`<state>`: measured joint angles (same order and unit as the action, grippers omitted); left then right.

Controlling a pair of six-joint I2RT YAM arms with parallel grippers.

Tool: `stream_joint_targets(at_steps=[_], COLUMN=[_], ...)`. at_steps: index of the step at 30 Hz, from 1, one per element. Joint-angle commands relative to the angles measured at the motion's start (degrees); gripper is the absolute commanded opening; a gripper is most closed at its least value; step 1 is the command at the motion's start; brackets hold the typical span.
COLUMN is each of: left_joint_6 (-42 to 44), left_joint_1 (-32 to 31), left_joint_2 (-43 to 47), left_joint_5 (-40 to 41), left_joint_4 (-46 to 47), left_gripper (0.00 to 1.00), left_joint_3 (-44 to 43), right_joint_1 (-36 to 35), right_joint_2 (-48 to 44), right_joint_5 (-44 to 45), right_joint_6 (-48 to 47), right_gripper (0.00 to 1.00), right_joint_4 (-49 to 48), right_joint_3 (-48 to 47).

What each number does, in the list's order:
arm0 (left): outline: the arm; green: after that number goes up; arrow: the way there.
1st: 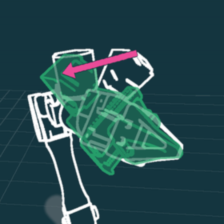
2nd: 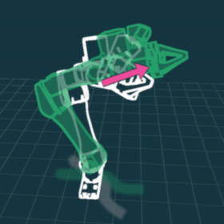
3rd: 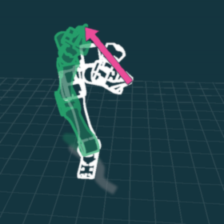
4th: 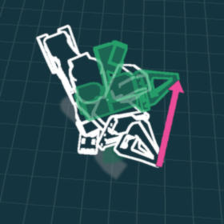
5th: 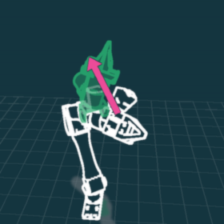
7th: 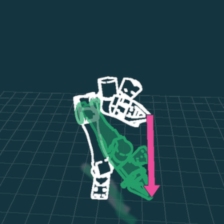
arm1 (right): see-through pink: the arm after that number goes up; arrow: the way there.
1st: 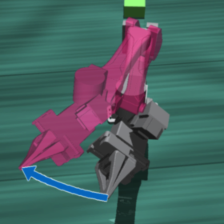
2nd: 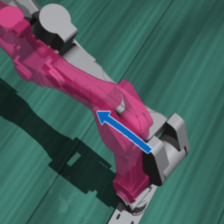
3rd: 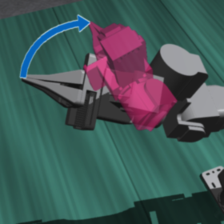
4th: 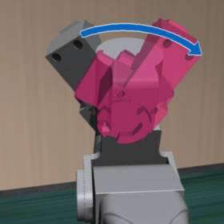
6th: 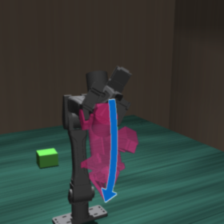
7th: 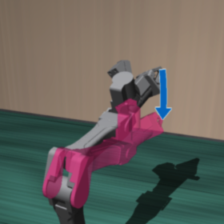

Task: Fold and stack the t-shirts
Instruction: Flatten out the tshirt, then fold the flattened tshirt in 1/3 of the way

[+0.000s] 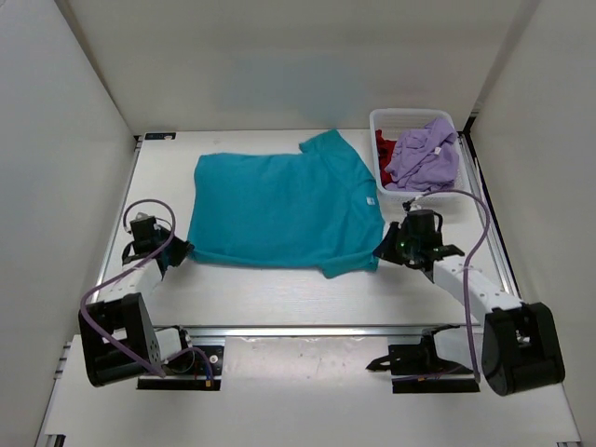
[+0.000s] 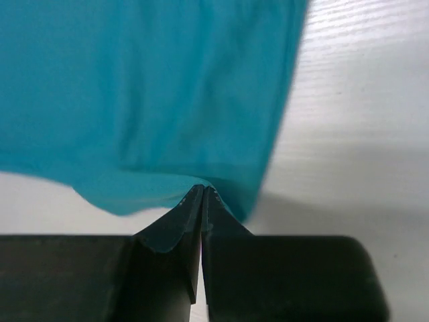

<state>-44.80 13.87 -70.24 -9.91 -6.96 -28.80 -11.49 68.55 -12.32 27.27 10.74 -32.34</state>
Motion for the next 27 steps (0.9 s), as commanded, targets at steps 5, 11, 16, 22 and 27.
stream_joint_targets(at_steps=[5,11,16,22,27], left_joint_6=[5.5,13.8,11.0,5.4,2.8], left_joint_1=[3.3,4.9,-0.9,-1.1,-2.2], left_joint_2=[7.9,14.7,16.0,6.9,0.4], left_joint_5=[-4.8,-4.7,-1.3,-2.4,-1.5], left_joint_4=[-1.5,-11.9,-8.8,-3.1,0.0], left_gripper=[0.0,0.0,0.0,0.0,0.0], left_joint_3=[1.2,0.8,1.3,-1.8,-4.9], right_joint_1=[-1.9,-7.4,-7.5,-1.4,-0.6], right_joint_2=[-14.2,-30.0,-31.7,-17.7,-8.4], right_joint_5=[-0.3,1.1,0.3,-2.1,-2.8], right_joint_6=[7.3,13.3,13.0,6.0,4.5], right_gripper=[0.0,0.0,0.0,0.0,0.0], right_joint_4=[-2.0,8.0,8.4,1.7,-2.0], right_joint_3=[8.8,14.5,14.8,6.4,0.5])
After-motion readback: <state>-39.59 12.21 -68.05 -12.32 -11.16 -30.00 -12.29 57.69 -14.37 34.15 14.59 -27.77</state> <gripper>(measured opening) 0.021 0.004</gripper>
